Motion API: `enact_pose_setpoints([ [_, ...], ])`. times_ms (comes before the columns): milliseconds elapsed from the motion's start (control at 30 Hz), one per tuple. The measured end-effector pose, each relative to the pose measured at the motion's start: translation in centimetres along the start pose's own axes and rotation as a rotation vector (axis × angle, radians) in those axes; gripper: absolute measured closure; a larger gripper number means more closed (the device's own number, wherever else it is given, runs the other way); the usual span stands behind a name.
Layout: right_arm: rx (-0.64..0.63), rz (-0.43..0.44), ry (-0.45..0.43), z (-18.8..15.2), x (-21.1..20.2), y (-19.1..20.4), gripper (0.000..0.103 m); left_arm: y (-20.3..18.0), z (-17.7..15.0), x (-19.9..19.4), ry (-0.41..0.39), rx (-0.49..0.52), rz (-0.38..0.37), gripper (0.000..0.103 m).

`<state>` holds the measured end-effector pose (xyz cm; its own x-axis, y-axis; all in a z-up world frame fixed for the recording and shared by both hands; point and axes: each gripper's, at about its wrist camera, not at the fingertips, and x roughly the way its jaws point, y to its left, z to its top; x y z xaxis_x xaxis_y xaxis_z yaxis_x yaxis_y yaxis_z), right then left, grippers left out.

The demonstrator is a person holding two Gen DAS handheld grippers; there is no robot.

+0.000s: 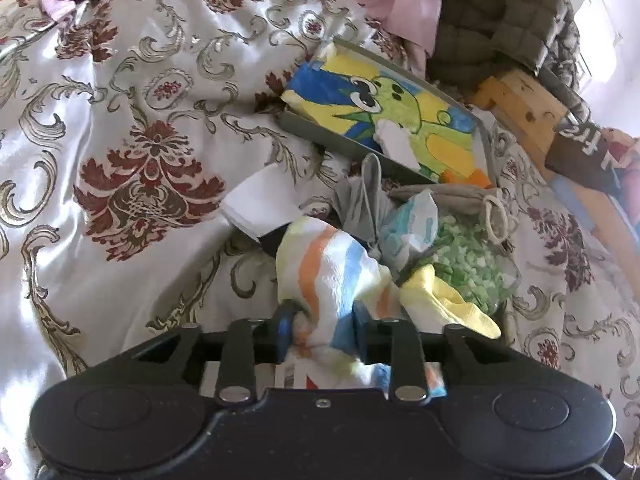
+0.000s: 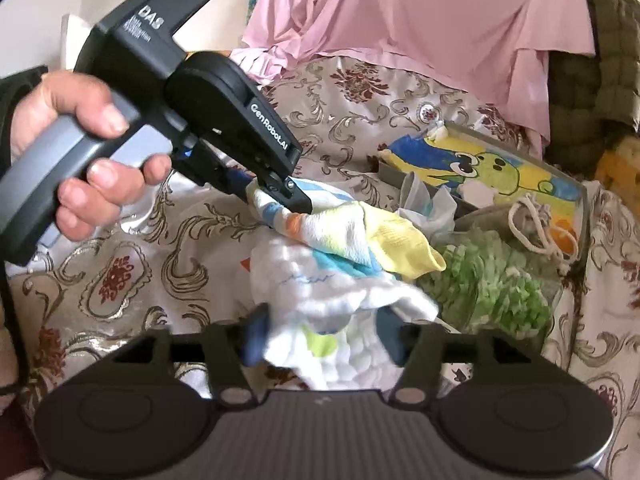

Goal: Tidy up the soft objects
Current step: 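Grasp the striped cloth with the left gripper while the right gripper grasps the white towel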

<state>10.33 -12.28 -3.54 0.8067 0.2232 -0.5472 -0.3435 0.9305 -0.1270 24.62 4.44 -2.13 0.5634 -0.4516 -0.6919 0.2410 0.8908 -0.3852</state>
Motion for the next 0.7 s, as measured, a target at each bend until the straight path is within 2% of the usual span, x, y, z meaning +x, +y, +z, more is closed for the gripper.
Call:
enact_pose_setpoints([
  [33,0.008,0.001,-0.006,0.0,0.0,-0.1,0.028,0.0,0.0,0.0,-0.007,0.002,-0.004,0.056],
  [133,0.032,0.016,-0.018,0.1,0.3,-0.6,0.020,-0.3,0.1,0.5,-0.018,0.023,-0.020,0.042],
  [267,0.056,-0.003,-0.020,0.2,1.4,-1.3,0.016,-0.7,-0.2,1.9,0.007,0.060,-0.035,0.040],
  [433,0.064,-0.018,-0.022,0.4,2.9,-1.5,0.015,-1.0,-0.4,3.4,0.024,0.098,-0.005,0.057],
  [600,0.055,0.013,-0.005,0.3,3.3,-1.3,0.015,0.1,-0.2,3.4,0.026,0.039,-0.030,0.064],
  [633,0.052,0.024,-0.005,0.3,3.3,-1.2,0.022,0.2,-0.1,3.4,0.025,0.031,-0.028,0.067],
  [667,0.048,0.037,-0.008,0.2,3.3,-1.2,0.033,0.3,-0.1,3.4,0.024,0.026,-0.022,0.069],
  [700,0.043,0.048,-0.008,0.2,3.2,-1.1,0.038,0.3,-0.2,3.3,0.020,0.025,-0.018,0.073],
])
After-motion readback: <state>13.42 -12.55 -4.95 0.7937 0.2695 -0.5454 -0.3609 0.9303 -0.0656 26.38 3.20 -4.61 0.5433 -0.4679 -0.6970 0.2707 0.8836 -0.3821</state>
